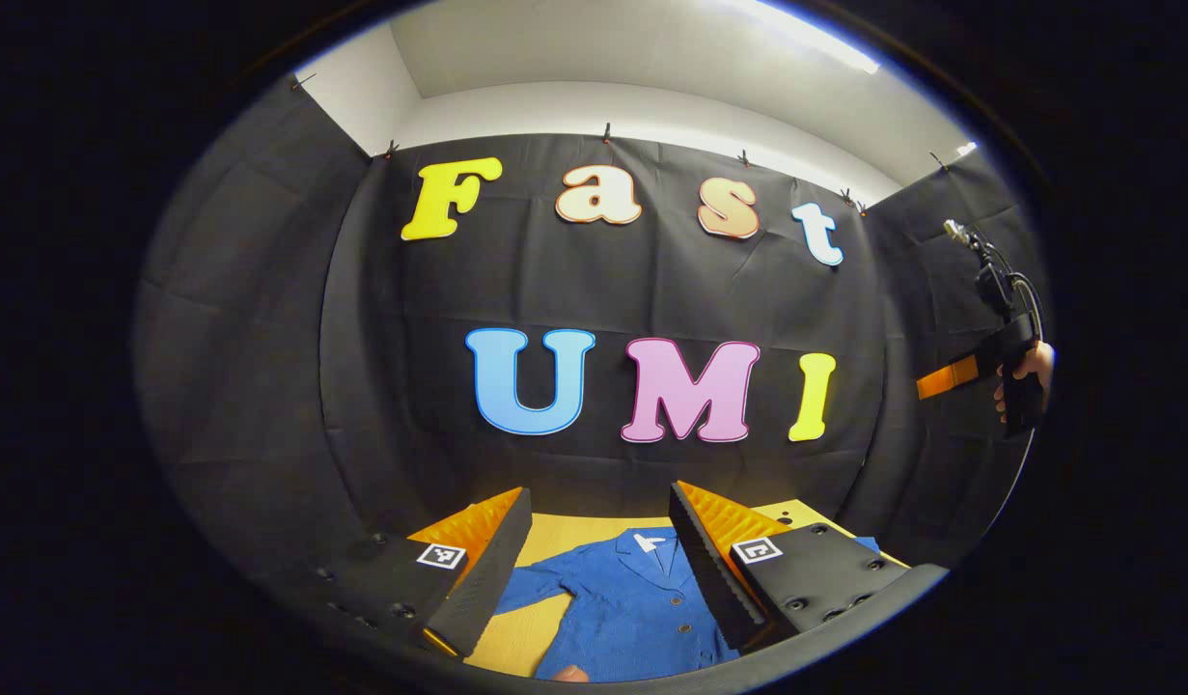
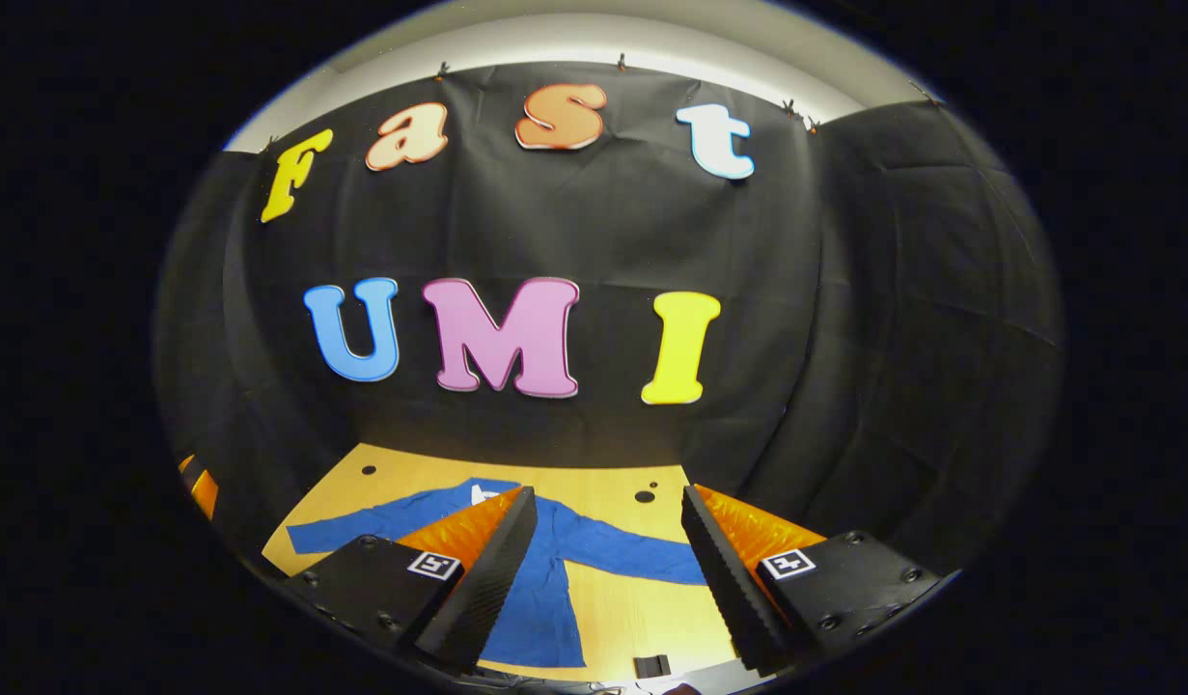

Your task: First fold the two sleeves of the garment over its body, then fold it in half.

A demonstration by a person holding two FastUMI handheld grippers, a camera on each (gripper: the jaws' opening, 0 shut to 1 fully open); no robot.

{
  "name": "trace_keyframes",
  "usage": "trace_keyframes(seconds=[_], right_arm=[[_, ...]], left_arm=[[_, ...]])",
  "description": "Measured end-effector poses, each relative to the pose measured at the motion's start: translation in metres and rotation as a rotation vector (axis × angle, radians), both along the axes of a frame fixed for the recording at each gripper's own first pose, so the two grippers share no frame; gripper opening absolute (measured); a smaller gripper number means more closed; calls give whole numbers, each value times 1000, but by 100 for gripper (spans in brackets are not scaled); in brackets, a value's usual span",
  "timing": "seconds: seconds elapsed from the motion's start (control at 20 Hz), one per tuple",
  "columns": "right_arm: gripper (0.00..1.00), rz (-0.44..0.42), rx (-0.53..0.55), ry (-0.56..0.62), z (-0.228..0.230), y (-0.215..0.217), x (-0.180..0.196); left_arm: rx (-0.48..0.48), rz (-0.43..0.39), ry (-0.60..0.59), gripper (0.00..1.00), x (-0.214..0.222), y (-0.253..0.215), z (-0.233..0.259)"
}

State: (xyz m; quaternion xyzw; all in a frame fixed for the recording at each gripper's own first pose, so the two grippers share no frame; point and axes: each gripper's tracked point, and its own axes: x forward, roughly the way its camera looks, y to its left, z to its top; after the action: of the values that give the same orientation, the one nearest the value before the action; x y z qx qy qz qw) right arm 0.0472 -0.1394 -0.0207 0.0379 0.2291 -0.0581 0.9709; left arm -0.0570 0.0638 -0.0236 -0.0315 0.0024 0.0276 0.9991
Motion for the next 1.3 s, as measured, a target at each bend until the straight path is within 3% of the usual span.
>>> trace_keyframes(seconds=[0.15, 0.35, 0.6, 0.85, 0.9, 0.95, 1.1, 1.3], right_arm=[[96, 3, -4, 130, -42, -32, 29], [97, -80, 88, 473, -153, -82, 49], [98, -143, 189, 775, -279, -126, 67], [96, -258, 231, 978, -384, -187, 85], [83, -276, 239, 1019, -407, -196, 82], [96, -287, 248, 1055, -426, -202, 81], [95, -293, 254, 1161, -478, -221, 68], [90, -314, 303, 1246, -520, -225, 48]], left_arm=[[0, 18, 8, 82, 3, 5, -3], [20, 77, 25, 86, 9, 18, -13], [32, 163, 101, 82, 45, 32, -31], [83, 203, 144, 82, 108, 27, -32], [77, 194, 156, 82, 123, 20, -33], [62, 187, 176, 82, 137, 13, -39], [20, 177, 237, 83, 173, -4, -56], [56, 198, 282, 83, 196, -3, -65]])
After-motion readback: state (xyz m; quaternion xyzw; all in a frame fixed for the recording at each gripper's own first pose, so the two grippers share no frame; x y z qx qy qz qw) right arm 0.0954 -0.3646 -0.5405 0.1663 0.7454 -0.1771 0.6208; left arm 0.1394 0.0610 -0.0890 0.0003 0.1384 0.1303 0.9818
